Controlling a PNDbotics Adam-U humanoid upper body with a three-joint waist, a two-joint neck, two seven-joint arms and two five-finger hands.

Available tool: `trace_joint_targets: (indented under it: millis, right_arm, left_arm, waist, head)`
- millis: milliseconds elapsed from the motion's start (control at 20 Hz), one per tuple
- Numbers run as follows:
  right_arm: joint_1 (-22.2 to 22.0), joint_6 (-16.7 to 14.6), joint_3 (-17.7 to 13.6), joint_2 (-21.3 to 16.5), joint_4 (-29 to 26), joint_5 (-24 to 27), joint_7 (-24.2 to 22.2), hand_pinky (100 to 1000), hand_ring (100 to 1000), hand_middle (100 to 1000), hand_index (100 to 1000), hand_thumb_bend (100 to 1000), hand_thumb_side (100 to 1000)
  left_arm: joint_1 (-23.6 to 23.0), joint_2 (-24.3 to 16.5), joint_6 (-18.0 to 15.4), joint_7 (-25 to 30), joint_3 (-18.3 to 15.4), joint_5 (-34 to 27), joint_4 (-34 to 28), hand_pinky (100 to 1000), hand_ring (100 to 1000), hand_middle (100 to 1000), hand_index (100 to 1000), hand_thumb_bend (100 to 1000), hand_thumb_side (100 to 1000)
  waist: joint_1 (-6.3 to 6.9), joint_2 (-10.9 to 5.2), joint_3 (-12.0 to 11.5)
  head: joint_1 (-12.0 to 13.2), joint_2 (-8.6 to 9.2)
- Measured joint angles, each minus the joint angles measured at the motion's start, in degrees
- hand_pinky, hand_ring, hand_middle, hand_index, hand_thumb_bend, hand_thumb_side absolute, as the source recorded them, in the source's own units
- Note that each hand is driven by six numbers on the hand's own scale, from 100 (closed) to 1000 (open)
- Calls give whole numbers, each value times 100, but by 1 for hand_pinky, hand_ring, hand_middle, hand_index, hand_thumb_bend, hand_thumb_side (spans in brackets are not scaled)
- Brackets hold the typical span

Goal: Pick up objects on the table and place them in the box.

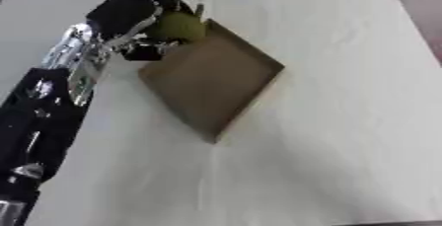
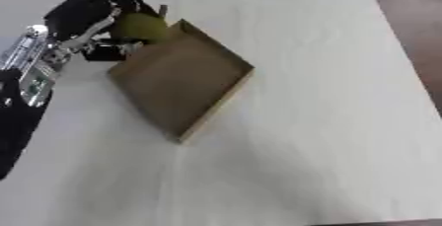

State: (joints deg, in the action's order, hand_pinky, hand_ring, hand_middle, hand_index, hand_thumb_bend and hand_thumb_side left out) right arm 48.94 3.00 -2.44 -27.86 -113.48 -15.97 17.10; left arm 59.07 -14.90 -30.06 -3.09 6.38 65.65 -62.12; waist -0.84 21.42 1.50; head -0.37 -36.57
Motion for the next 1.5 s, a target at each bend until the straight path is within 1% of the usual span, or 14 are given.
trace_joint_targets:
  millis: [250, 450, 850, 1300, 1500]
  right_arm:
    - [25, 4, 0, 111, 1, 2, 8, 779, 638, 546, 805, 100, 570]
    - [46, 1, 1, 203, 1, 14, 11, 780, 638, 546, 805, 100, 571]
    - [46, -10, 9, 309, 8, 56, 21, 782, 639, 544, 806, 100, 565]
    - [46, -12, 62, 349, 20, 94, 19, 783, 640, 543, 807, 100, 571]
    - [46, -13, 70, 351, 21, 97, 19, 783, 640, 543, 807, 100, 572]
  left_arm:
    - [2, 249, 508, 150, -268, -17, 17, 456, 515, 480, 726, 100, 124]
    - [19, 343, 664, 263, -300, -41, -34, 465, 520, 484, 730, 100, 118]
    - [24, 470, 641, 539, -290, -55, -48, 491, 531, 493, 746, 100, 153]
    - [-164, 611, 494, 1284, -156, -223, -10, 558, 566, 528, 782, 100, 166]
    - [-232, 653, 470, 1496, -130, -248, -11, 595, 585, 550, 802, 100, 161]
  waist:
    - [-16, 22, 77]
    - [-14, 40, 140]
    - [2, 41, 231]
    - [23, 46, 235]
    - [37, 47, 228]
  head:
    - [84, 36]
    - [143, 36]
    - [185, 36]
    - [176, 34]
    - [149, 26]
